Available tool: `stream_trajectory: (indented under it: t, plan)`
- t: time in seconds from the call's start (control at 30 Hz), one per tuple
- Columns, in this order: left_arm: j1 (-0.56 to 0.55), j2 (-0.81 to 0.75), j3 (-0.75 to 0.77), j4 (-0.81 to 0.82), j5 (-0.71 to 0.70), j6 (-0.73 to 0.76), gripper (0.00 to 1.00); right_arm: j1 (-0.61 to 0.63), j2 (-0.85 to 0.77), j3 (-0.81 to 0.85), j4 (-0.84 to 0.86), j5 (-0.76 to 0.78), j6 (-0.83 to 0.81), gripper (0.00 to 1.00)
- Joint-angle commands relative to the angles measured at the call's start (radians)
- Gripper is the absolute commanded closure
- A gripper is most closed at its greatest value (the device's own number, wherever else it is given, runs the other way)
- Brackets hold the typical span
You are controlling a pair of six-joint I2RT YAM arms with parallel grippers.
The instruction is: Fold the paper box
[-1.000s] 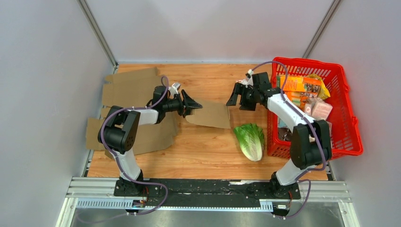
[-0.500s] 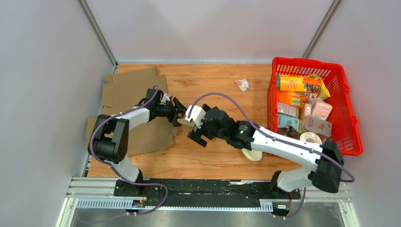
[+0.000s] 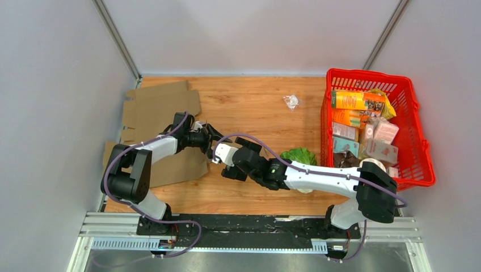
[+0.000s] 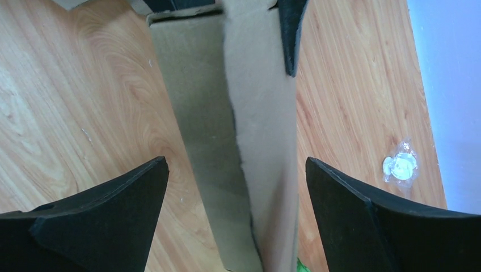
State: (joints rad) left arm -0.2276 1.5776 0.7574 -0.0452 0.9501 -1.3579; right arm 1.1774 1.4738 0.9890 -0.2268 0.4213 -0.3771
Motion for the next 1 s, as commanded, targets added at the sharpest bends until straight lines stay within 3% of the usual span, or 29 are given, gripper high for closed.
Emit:
stream_trajectory:
  t: [0.0,0.3,0.5,0.53,0.63,0.8,0.87,0.97]
  plan:
    - [0.002,-0.050,0.008,0.031,0.032,-0.067,0.59,0.011,-0.003,-0.030,0.144,0.086,-0.026,0.04]
    - [0.002,-0.083,0.000,-0.001,0.036,-0.055,0.53,0.022,0.008,-0.081,0.293,0.201,-0.081,0.19]
    - [0.002,-0.093,0.000,0.001,0.045,-0.049,0.44,0.030,0.017,-0.099,0.343,0.197,-0.109,0.34]
    - [0.002,-0.096,-0.001,0.002,0.047,-0.044,0.36,0.031,0.013,-0.101,0.343,0.198,-0.106,0.35]
    - [0.002,-0.108,0.035,-0.033,0.041,0.044,0.22,0.030,-0.001,-0.095,0.313,0.192,-0.094,0.39]
    - [0.004,-0.231,0.117,-0.165,-0.088,0.307,0.22,0.031,-0.055,-0.122,0.242,0.189,-0.036,0.43]
    - [0.004,-0.275,0.184,-0.317,-0.172,0.446,0.21,0.031,-0.082,-0.125,0.198,0.183,-0.010,0.45]
    - [0.004,-0.301,0.160,-0.269,-0.174,0.445,0.21,0.031,-0.124,-0.150,0.167,0.160,0.040,0.48]
